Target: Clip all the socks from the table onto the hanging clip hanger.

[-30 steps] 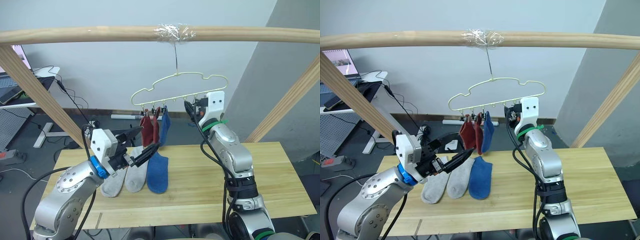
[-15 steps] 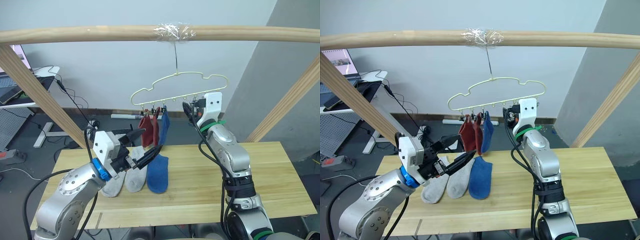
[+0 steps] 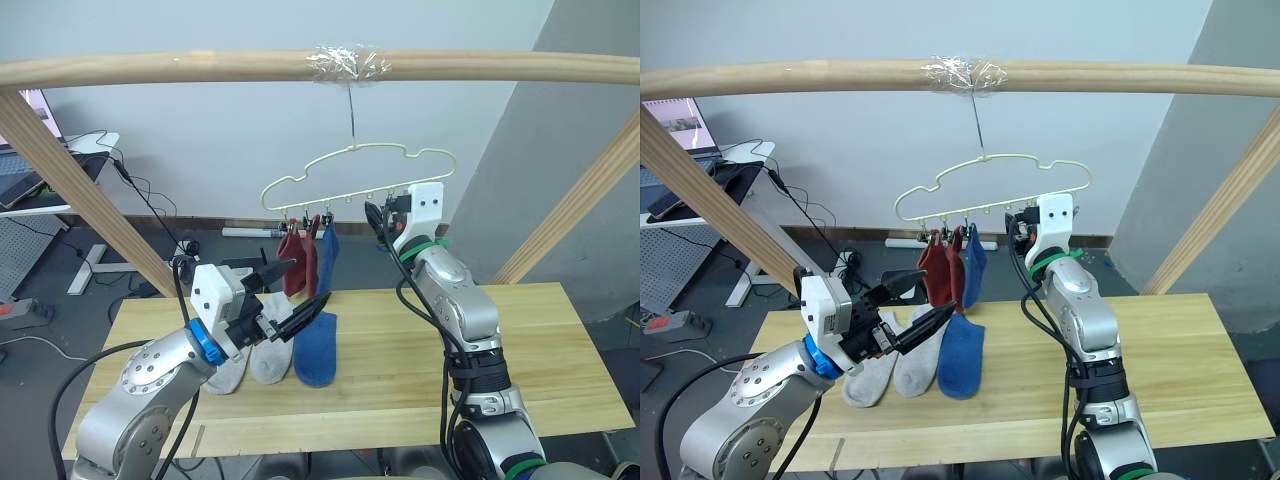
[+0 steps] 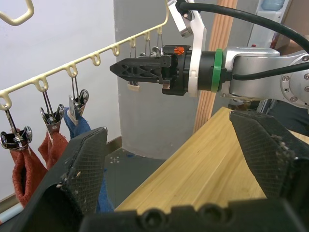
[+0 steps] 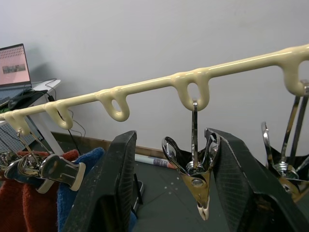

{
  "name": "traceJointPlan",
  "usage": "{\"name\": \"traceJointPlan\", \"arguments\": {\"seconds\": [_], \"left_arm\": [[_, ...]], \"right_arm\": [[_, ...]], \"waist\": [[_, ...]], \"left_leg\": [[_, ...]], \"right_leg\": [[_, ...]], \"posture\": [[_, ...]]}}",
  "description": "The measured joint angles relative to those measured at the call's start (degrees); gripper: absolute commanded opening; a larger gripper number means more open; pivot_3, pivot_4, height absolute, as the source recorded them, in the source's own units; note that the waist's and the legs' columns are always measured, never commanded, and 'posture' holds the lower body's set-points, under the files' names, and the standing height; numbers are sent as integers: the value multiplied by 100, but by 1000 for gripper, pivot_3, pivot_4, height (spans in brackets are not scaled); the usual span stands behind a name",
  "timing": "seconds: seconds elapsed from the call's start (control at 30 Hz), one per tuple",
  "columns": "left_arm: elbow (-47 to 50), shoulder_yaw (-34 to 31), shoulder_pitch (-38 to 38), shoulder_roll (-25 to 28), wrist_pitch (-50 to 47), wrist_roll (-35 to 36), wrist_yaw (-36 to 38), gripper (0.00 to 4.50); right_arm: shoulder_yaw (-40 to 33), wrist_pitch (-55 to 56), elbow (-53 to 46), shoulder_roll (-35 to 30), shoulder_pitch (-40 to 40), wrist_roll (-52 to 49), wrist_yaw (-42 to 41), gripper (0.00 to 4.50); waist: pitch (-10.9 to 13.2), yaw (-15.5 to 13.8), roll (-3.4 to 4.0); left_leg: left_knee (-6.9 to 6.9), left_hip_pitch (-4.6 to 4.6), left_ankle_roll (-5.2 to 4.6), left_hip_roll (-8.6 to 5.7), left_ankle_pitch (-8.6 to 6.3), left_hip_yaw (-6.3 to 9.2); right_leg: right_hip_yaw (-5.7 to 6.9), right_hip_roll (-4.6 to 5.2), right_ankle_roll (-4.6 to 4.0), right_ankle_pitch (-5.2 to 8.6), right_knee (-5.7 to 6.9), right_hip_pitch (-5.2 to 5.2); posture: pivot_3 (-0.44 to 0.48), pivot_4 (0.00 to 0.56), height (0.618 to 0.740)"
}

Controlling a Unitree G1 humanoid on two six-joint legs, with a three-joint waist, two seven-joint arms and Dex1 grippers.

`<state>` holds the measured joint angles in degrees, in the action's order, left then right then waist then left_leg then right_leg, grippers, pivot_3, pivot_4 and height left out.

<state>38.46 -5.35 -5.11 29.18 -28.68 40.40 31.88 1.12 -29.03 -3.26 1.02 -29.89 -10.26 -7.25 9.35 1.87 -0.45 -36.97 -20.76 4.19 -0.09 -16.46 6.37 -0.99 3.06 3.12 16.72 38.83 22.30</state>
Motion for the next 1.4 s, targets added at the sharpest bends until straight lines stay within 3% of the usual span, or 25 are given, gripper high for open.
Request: {"name": "traceJointPlan", "arguments": {"seconds": [0.5,1.4], "left_arm": [[-8,55,-49,0,5,-2,17,4500],[0,93,-94,-8,5,-6,-4,4500]], "right_arm": [[-50,-309,-451,22,184,-20,170,2338],[-52,-329,-384,149,110,-126,156,2338]], "waist": [[0,1,0],[20,0,7]], "left_leg": [[2,-1,0,0,0,0],[6,-3,0,0,0,1]], "right_leg": [[0,0,0,0,-2,1],[1,0,0,0,-12,1]], "posture": [[17,134,740],[31,154,740]]}}
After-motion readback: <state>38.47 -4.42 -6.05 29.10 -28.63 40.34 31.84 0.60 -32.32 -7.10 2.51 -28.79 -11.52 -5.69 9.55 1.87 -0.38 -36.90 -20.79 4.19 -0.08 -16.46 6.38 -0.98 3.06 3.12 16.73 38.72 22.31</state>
